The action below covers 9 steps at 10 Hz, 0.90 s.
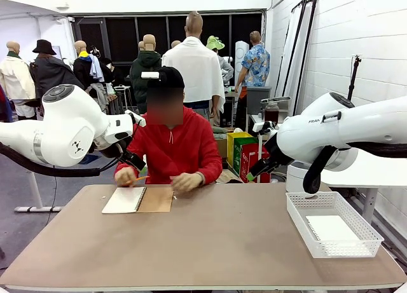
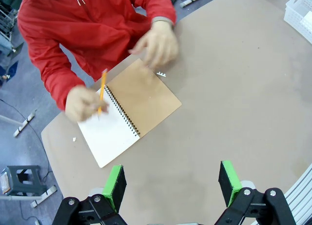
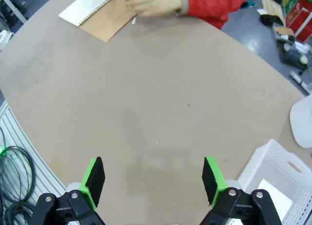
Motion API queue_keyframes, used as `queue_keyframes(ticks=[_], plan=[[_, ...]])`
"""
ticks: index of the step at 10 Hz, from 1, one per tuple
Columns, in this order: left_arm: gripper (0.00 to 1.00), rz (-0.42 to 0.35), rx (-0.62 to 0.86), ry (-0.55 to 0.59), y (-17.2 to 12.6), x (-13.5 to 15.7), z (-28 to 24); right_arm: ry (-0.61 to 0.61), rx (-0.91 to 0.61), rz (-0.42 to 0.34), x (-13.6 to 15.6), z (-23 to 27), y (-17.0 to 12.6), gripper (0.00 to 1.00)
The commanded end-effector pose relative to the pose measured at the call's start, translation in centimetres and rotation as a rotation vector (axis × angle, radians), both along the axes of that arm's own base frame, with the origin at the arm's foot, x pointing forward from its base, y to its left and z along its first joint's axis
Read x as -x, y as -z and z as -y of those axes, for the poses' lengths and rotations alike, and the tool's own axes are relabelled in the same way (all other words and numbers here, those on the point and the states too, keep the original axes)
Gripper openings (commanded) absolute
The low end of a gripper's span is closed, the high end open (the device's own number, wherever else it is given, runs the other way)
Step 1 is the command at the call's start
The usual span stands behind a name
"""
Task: Sort the paper based on its condition.
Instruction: If a person hands you a paper, place it in the Organizing basket , and if it's crumpled, put it in the Trash can.
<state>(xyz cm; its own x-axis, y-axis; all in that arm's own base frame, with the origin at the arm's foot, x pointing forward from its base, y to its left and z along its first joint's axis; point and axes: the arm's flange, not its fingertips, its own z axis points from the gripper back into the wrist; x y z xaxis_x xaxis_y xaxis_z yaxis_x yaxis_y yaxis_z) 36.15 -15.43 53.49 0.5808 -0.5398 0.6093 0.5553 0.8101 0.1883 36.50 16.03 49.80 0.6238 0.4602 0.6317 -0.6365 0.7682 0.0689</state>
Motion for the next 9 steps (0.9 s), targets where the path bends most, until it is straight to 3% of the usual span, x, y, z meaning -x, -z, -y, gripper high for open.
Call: queue_keyframes(ticks=[1, 9], plan=[[1.00, -0.003, 0.000, -0.002, 0.02, -0.02, -0.11, -0.002, 0.006, 0.000, 0.06, -0.04, 0.04, 1.00], [1.00, -0.003, 0.000, -0.002, 0.02, -0.02, -0.11, -0.002, 0.006, 0.000, 0.06, -0.04, 0.04, 1.00]])
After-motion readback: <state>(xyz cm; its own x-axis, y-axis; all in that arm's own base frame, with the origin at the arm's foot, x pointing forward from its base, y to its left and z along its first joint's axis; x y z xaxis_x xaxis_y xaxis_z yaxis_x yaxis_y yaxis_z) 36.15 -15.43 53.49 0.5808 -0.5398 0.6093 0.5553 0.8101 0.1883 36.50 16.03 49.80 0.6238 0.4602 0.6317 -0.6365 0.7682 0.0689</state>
